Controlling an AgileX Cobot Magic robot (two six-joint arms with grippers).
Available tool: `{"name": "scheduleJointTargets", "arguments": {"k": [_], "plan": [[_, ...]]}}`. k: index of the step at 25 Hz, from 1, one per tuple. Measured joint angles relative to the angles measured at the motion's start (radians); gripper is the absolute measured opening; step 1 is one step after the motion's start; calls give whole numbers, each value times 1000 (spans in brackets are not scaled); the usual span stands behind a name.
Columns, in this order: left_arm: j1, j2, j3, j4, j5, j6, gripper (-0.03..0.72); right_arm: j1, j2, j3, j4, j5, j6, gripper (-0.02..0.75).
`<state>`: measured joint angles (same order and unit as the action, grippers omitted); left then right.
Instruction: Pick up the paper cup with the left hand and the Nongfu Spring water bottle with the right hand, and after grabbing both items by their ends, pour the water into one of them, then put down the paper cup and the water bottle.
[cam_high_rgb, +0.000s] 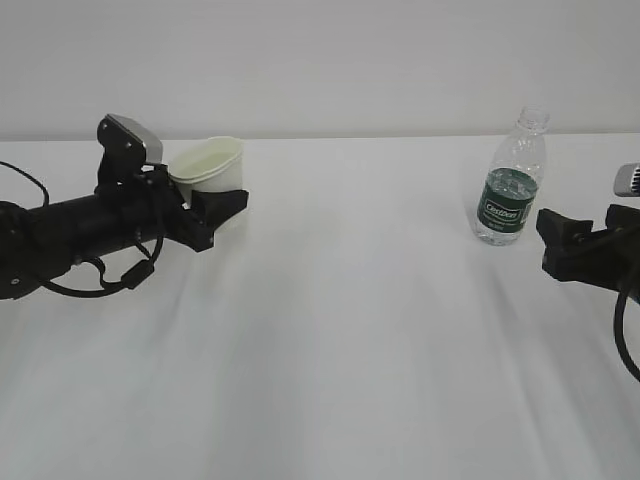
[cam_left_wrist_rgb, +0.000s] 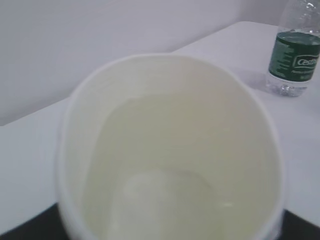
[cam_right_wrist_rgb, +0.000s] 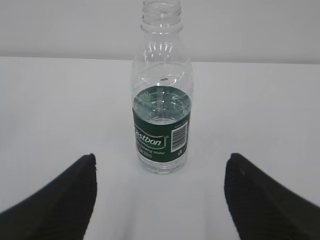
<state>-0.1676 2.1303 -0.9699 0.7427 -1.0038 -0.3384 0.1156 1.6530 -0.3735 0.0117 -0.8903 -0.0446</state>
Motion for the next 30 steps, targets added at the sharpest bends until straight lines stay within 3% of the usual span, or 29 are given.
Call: {"name": "scheduleJointTargets", "arguments": {"k": [16, 30], "plan": [[123, 0, 0, -105, 0, 28, 399, 0, 0, 0, 4, 2, -5, 594], [166, 31, 0, -247, 1, 113, 399, 0, 0, 0, 4, 2, -6, 594]]}}
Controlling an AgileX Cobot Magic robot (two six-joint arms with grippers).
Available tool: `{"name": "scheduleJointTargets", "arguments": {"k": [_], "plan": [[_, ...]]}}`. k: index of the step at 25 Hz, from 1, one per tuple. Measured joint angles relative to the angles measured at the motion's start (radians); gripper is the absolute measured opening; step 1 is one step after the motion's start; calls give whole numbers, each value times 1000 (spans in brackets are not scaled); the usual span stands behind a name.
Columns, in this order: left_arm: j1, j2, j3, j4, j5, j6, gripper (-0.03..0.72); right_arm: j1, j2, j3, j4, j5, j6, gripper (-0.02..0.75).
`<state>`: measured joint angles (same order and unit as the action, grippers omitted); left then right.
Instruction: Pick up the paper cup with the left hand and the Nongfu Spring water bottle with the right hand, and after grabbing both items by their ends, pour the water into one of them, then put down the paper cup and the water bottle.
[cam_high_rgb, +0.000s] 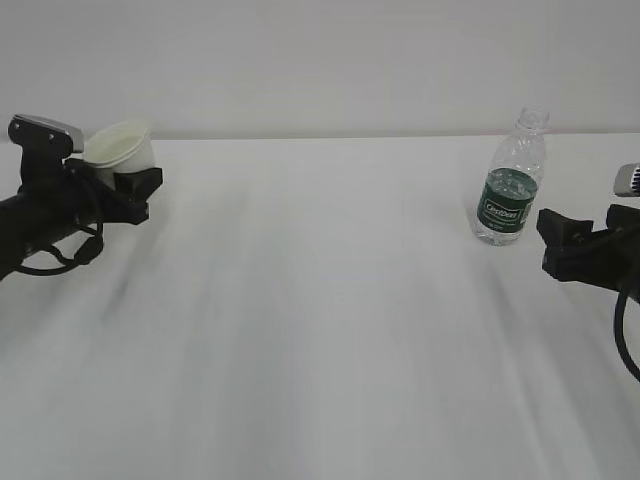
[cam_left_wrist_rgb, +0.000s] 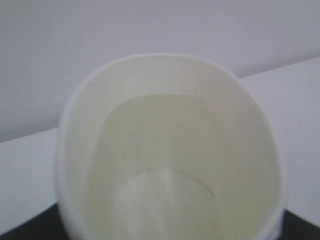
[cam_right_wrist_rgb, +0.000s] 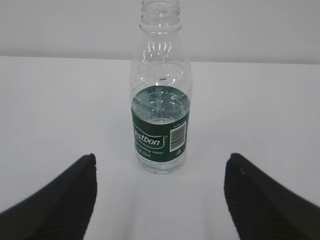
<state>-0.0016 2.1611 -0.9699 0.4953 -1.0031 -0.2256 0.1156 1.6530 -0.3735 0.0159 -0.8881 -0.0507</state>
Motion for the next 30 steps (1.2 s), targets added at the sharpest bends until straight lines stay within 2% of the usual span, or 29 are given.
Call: {"name": "scheduleJointTargets", "arguments": {"k": [8, 18, 26, 28, 30], "plan": [[2, 78, 0, -92, -28, 43, 399, 0, 0, 0, 0, 0, 0, 594], [4, 193, -2, -134, -146, 86, 398, 0, 0, 0, 0, 7, 0, 593], [4, 197, -3, -138, -157, 100, 399, 0, 0, 0, 2, 15, 0, 592], [4, 197, -3, -135, -157, 105, 418, 0, 0, 0, 2, 15, 0, 592], [4, 198, -3, -131, -157, 118, 470, 0, 0, 0, 2, 15, 0, 592]]}}
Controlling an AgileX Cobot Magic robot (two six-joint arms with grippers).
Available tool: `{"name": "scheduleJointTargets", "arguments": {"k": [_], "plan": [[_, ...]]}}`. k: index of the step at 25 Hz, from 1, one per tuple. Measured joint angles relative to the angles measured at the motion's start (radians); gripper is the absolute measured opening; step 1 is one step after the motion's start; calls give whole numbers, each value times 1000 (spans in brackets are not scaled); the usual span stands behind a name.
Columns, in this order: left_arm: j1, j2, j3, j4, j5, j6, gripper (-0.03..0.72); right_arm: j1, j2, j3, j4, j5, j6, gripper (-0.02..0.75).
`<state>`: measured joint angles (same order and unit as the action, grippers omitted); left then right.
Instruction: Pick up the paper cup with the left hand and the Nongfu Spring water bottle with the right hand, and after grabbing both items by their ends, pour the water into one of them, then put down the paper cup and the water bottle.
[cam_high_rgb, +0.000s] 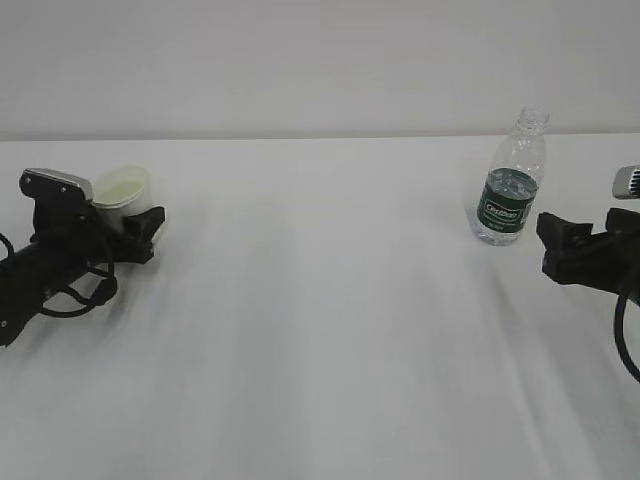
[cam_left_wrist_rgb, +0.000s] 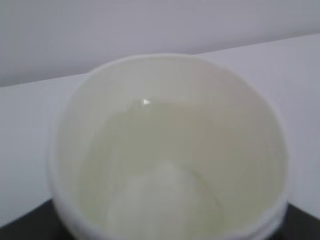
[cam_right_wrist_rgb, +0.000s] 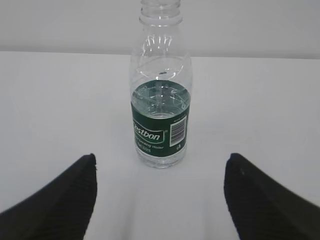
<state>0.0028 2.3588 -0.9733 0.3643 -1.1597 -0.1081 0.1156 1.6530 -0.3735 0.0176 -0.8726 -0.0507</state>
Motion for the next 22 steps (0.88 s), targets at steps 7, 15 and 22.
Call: {"name": "scheduleJointTargets", "arguments": {"k": [7, 15, 22], "plan": [[0, 10, 0, -2, 2, 9, 609, 0, 0, 0, 0, 3, 0, 596], [0, -8, 6, -3, 4, 9, 611, 0, 0, 0, 0, 3, -2, 596], [0, -85, 81, -3, 5, 12, 610, 0, 0, 0, 0, 3, -2, 594]]}}
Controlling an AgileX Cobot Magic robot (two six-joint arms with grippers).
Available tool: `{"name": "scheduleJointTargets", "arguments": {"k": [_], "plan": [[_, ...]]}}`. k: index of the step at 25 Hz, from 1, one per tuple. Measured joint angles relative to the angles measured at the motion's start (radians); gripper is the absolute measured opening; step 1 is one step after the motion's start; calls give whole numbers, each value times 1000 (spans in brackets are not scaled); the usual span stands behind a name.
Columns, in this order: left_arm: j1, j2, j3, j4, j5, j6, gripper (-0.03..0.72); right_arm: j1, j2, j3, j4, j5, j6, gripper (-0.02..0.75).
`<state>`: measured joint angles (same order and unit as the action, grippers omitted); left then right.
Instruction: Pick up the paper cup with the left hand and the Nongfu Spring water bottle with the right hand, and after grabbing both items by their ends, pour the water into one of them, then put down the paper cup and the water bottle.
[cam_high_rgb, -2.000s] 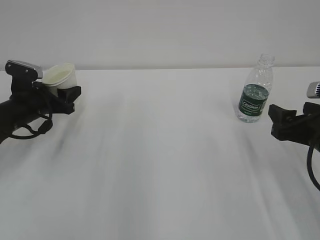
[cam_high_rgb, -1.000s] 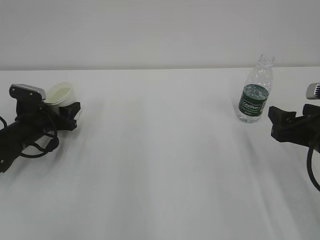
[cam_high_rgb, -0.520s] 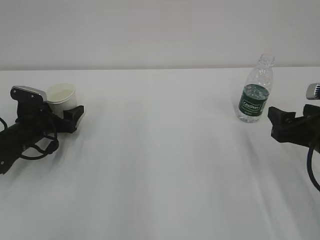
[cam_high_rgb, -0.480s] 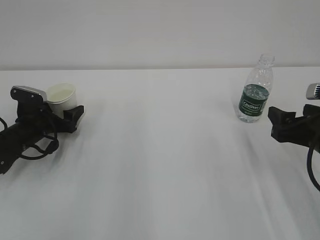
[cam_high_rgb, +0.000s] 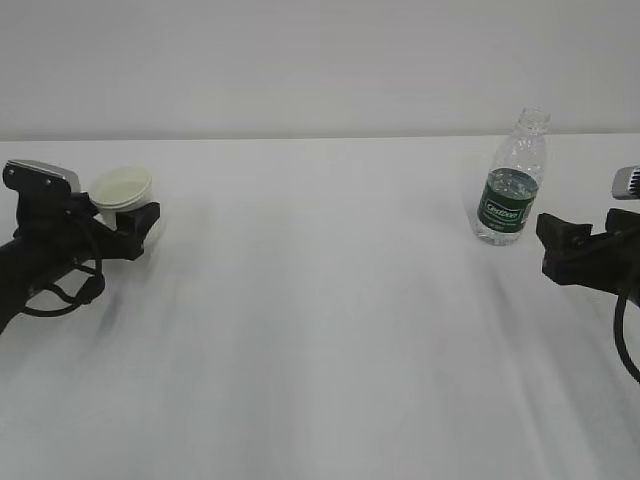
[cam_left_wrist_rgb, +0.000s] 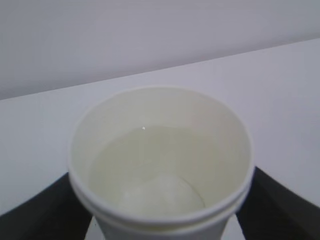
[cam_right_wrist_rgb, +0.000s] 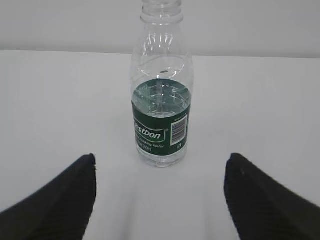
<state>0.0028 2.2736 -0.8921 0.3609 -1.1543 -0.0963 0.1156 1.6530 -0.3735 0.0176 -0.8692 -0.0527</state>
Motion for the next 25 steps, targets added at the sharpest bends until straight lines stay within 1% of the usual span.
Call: {"name": "scheduleJointTargets", "arguments": {"k": [7, 19, 25], "plan": [[0, -65, 81, 0, 0, 2, 606, 0, 0, 0, 0, 0, 0, 594], [0, -84, 158, -2, 0, 19, 593, 0, 0, 0, 0, 1, 0, 594], [0, -88, 190, -25, 0, 32, 592, 0, 0, 0, 0, 1, 0, 593]]}}
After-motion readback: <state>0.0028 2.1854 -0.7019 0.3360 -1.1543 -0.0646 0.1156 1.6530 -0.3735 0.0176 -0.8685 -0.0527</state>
